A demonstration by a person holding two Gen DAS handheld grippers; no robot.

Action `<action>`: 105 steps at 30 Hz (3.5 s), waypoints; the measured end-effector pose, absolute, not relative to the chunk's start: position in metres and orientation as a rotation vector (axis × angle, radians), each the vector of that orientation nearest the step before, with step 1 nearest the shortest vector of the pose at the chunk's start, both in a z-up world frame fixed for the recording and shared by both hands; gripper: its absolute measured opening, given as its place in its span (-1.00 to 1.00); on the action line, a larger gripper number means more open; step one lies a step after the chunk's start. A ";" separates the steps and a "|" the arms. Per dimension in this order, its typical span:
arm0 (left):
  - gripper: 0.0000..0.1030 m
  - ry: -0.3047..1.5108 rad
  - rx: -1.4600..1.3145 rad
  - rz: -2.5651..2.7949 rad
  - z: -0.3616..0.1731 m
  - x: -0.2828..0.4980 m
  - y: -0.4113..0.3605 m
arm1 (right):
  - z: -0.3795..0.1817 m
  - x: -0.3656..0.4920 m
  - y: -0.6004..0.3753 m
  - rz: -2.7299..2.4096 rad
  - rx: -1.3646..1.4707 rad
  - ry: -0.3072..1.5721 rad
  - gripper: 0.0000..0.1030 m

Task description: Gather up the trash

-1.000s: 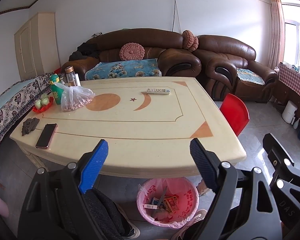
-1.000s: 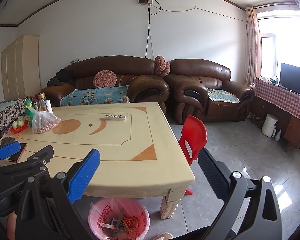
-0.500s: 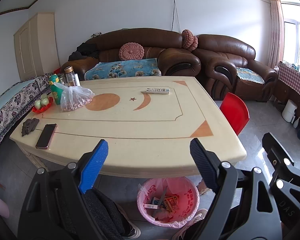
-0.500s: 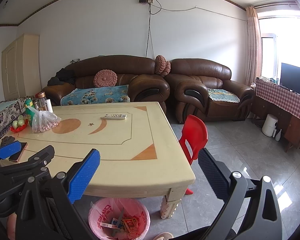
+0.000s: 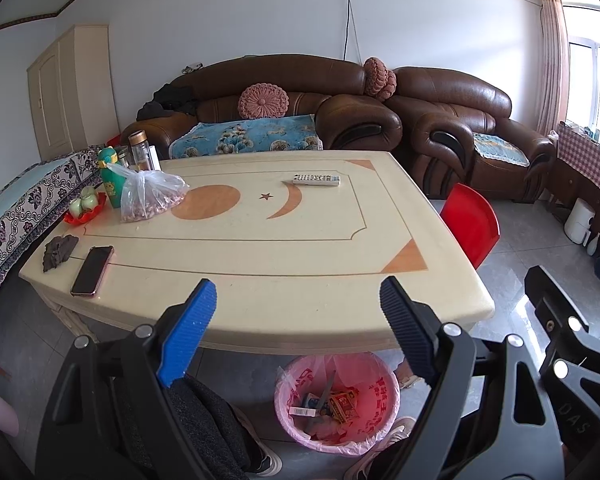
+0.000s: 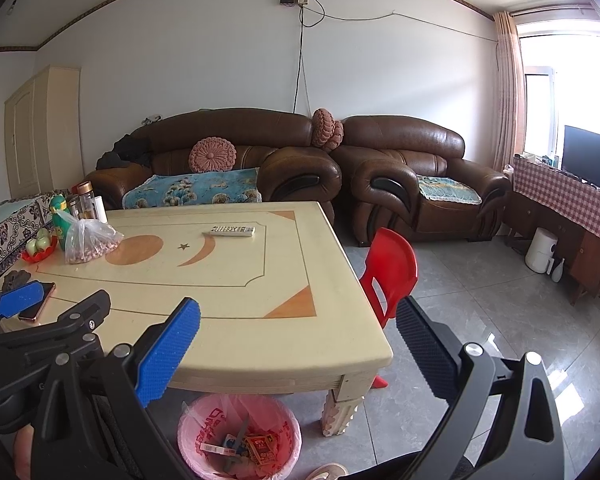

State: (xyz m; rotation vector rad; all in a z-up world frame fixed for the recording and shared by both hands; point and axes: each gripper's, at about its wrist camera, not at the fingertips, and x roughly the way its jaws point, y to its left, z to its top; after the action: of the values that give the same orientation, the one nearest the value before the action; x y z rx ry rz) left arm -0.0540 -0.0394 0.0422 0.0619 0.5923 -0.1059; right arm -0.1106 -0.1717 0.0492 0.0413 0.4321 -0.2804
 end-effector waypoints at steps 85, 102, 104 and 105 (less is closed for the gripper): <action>0.70 0.604 0.089 -0.105 0.036 -0.046 -0.029 | 0.037 -0.108 -0.171 -0.281 0.051 0.454 0.86; 0.70 0.601 0.092 -0.100 0.036 -0.046 -0.030 | 0.036 -0.107 -0.170 -0.277 0.052 0.456 0.86; 0.70 0.601 0.091 -0.101 0.036 -0.046 -0.030 | 0.036 -0.107 -0.169 -0.277 0.050 0.456 0.86; 0.70 0.601 0.091 -0.101 0.036 -0.046 -0.029 | 0.036 -0.107 -0.170 -0.278 0.050 0.455 0.86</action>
State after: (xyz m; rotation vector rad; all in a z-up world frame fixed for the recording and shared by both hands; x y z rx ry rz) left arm -0.0461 -0.0290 0.0361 0.0912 0.6009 -0.1009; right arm -0.1072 -0.1699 0.0363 0.0499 0.4555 -0.2777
